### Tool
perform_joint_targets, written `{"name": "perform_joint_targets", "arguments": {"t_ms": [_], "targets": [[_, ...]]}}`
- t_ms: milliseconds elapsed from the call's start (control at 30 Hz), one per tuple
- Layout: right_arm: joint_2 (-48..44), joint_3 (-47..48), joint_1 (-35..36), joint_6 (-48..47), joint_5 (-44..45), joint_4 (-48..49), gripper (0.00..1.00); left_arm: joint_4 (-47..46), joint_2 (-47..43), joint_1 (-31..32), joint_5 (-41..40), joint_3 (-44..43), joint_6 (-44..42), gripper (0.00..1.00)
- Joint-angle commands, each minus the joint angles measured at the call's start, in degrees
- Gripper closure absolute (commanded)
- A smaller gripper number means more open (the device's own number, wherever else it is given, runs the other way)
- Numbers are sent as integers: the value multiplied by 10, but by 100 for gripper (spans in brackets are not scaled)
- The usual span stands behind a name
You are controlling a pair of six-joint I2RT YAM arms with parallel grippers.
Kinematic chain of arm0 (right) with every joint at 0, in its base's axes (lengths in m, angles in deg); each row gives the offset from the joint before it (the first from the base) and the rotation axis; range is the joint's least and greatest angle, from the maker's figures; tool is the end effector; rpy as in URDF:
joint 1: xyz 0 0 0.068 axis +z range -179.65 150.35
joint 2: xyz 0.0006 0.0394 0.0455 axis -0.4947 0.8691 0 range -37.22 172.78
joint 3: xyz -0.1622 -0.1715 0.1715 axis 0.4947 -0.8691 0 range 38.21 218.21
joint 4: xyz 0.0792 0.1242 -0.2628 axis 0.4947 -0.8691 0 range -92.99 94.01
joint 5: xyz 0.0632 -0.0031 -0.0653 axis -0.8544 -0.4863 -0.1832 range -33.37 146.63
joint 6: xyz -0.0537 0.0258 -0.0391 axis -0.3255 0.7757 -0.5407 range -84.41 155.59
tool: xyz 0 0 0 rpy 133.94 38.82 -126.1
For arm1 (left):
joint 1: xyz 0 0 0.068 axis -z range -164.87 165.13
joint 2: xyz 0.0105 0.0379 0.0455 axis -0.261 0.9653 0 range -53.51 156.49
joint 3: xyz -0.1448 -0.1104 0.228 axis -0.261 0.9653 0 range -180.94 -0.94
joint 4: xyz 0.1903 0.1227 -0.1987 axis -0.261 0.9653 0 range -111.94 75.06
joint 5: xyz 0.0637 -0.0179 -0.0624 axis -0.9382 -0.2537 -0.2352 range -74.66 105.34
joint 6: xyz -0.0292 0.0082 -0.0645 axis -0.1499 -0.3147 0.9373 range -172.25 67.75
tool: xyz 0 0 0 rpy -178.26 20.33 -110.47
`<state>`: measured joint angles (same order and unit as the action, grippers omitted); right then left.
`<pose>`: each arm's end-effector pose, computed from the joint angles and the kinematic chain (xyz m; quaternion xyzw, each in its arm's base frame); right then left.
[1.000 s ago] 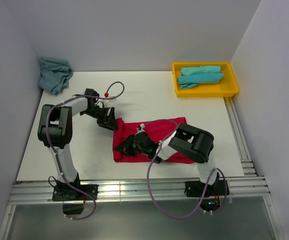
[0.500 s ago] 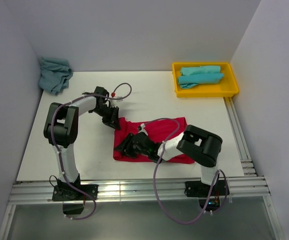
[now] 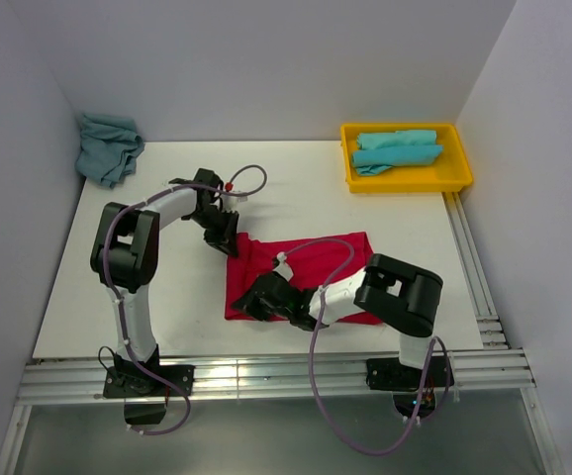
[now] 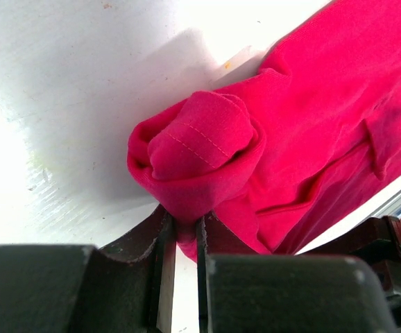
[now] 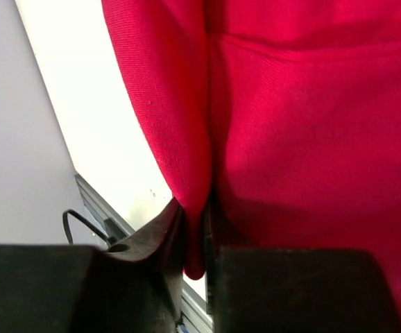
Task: Roll the t-shirts
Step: Roll the tshirt
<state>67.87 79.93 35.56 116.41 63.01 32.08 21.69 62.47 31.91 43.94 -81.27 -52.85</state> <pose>0.1670 0.3459 0.0811 0.1458 0.8751 0.4243 0.1813 0.4093 -0.1528 0.1265 0.1686 0.9502 -0.2561 0.0550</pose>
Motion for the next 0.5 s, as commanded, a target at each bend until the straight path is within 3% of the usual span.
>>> {"name": "perform_joint_targets", "arguments": {"t_ms": [0,67,100,200,333,467], "targets": [[-17,7,28,3,-1,-77,78,-25,7,1,-75,-18,-5,90],[-22,38,40,-5,13,-150,69,-26,6,4,-80,-19,-1,91],[-27,52,43,-14,31,-180,59,-27,5,7,-90,-19,0,91],[-47,114,61,-22,85,-320,48,-29,-2,12,-101,-18,1,92],[-72,213,82,-26,153,-518,47,-22,-7,19,-118,-21,2,93],[-84,289,102,-32,208,-633,47,-20,-8,23,-127,-21,1,93]]}}
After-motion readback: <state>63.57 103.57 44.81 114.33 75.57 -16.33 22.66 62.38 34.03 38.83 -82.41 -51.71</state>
